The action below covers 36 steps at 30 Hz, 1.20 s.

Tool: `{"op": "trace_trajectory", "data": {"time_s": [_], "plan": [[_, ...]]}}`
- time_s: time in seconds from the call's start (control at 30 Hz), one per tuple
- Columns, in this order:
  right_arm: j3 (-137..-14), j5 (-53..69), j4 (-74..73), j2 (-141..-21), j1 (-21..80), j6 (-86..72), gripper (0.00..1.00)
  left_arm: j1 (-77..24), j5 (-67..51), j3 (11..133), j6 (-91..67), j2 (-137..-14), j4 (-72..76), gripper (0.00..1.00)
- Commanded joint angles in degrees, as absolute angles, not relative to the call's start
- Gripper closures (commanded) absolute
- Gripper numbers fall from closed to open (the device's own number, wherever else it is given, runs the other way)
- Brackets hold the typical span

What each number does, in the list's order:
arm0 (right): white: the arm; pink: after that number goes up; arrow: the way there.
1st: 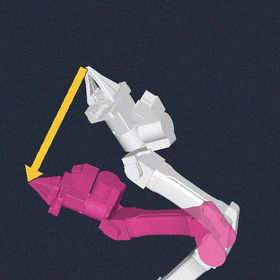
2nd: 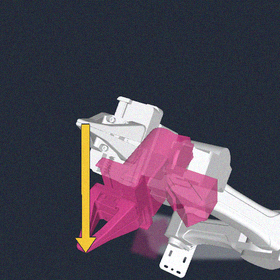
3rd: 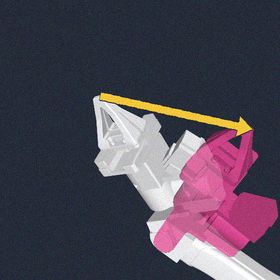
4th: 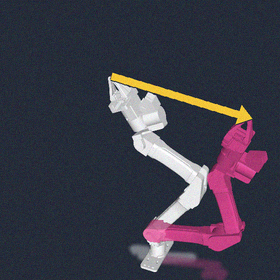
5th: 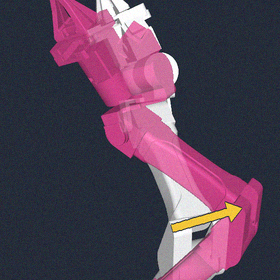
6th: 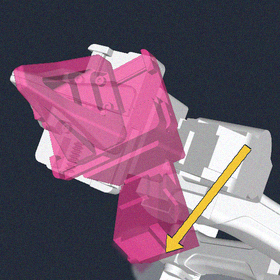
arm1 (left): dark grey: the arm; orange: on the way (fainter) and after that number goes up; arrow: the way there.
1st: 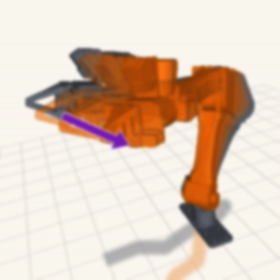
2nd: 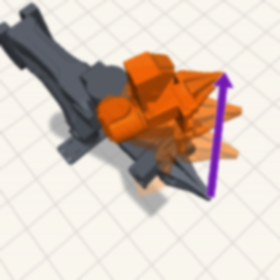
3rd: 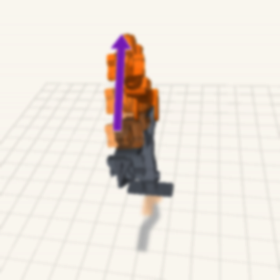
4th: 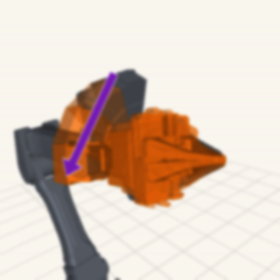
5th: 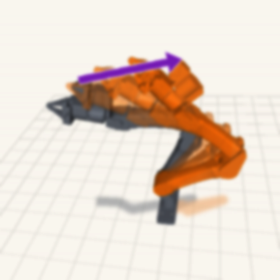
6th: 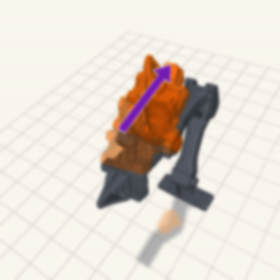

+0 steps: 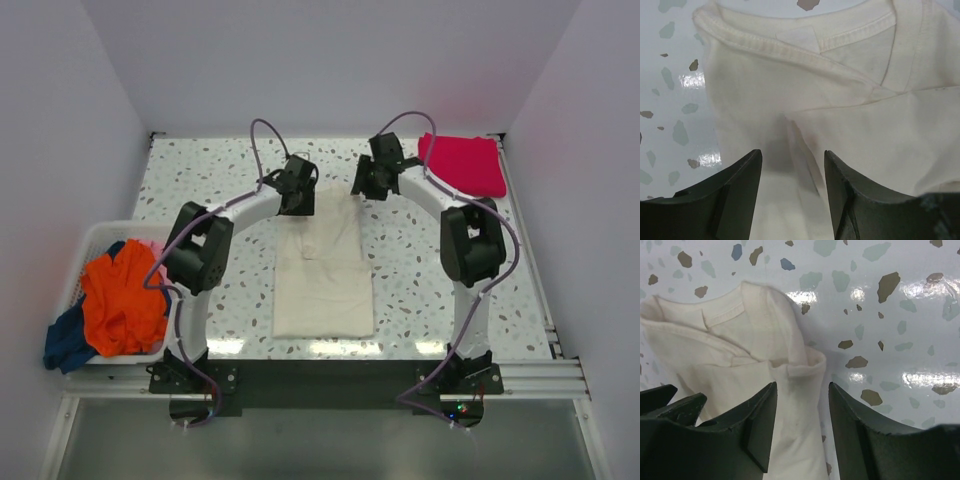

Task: Fold and stack the t-shirts
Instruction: Fold the tshirt

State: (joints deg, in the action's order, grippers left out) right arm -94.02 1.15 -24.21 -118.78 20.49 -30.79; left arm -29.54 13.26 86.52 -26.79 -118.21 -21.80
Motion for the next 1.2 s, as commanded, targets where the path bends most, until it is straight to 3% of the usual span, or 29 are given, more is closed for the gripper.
{"op": "trace_trajectory", "data": {"time_s": [0.0,0.2,0.3,0.4,0.53,0.7,0.8,1.17], "plan": [[-98.1,-0.7,-26.8,-121.0,20.5,-29.5,0.52,-28.9,13.1,91.5,-24.0,-120.1,-21.6,0.43],[-100.5,-0.5,-27.0,-124.0,20.4,-29.8,0.53,-28.3,11.4,93.1,-23.0,-121.7,-20.0,0.45],[-101.2,-0.1,-27.1,-124.5,20.5,-30.1,0.54,-28.0,11.2,94.8,-22.8,-123.1,-21.0,0.5],[-101.7,-0.1,-27.0,-124.5,20.4,-30.2,0.59,-27.8,11.1,94.8,-22.6,-123.2,-20.7,0.61],[-102.7,-0.1,-27.1,-124.7,20.4,-30.1,0.72,-27.6,9.8,94.2,-22.0,-122.7,-19.6,0.83],[-103.6,-0.1,-27.0,-125.0,20.4,-29.4,0.9,-27.4,9.9,92.2,-21.9,-120.5,-18.6,1.0],[-104.0,-0.1,-26.9,-124.5,20.4,-28.1,0.99,-27.2,11.0,89.8,-22.4,-117.8,-17.7,1.0],[-106.3,-4.7,-27.2,-124.6,20.5,-22.0,0.98,-26.0,17.7,80.3,-26.5,-109.9,-14.9,1.0]]}}
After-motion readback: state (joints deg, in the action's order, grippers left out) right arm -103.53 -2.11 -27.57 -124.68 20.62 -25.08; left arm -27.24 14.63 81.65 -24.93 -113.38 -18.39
